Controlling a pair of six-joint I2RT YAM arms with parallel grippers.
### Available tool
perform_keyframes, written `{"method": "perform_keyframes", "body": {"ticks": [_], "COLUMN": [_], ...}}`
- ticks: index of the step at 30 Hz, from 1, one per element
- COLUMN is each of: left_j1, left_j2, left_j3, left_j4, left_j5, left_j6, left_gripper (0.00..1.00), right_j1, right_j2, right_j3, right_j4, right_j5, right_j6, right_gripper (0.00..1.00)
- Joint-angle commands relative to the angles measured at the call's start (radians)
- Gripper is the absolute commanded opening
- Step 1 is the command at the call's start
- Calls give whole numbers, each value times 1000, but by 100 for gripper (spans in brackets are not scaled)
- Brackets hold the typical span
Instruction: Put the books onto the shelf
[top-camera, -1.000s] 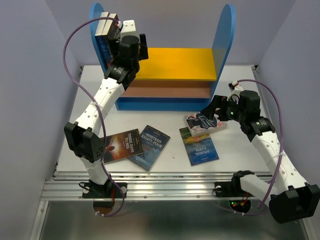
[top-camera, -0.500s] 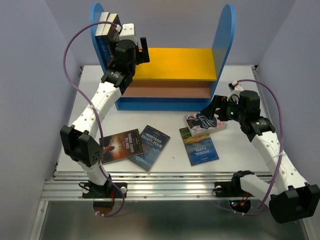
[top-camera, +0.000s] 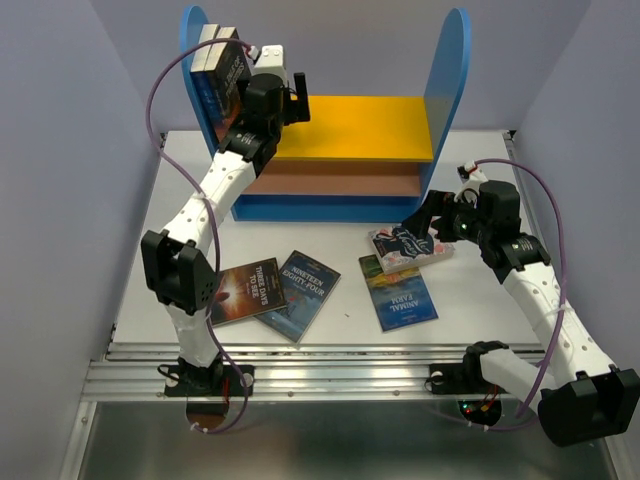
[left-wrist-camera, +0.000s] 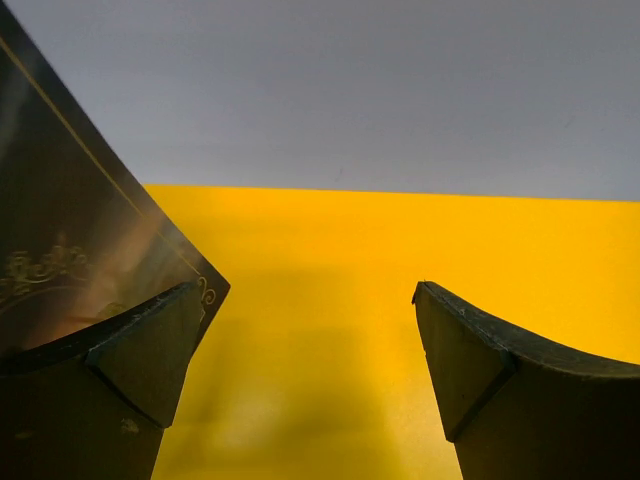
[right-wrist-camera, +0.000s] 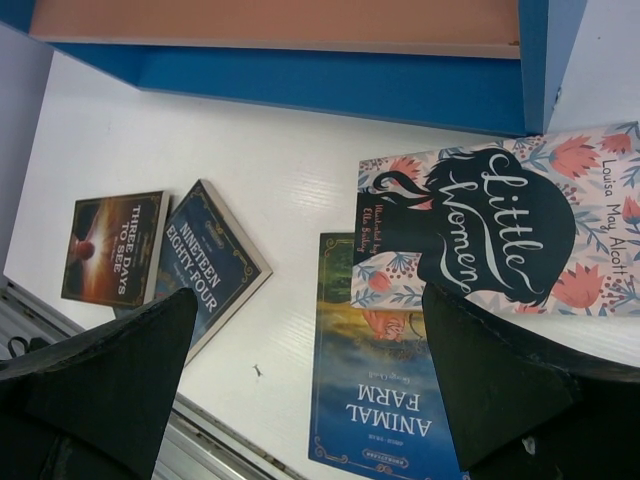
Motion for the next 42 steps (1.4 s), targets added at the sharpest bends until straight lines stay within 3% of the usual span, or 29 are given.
{"method": "perform_keyframes", "body": {"ticks": [1, 12, 24, 42], "left_j1": [-9, -9, -9, -34], "left_j2": [36, 191, 215, -4], "left_j3": [90, 248, 276, 190], "left_j4": [-36, -160, -184, -56], "left_j5": [-25, -196, -355, 50], "left_j6": [9, 9, -13, -23], "left_gripper": [99, 99, 99, 99], "right_j1": [6, 6, 6, 6], "right_j2": [-10, -3, -9, -16], "right_j3": [10, 15, 18, 18], "right_j4": [13, 12, 13, 13], "right_j5": [25, 31, 34, 46], "right_j6": [-8, -8, -5, -8], "right_gripper": [100, 100, 100, 100]}}
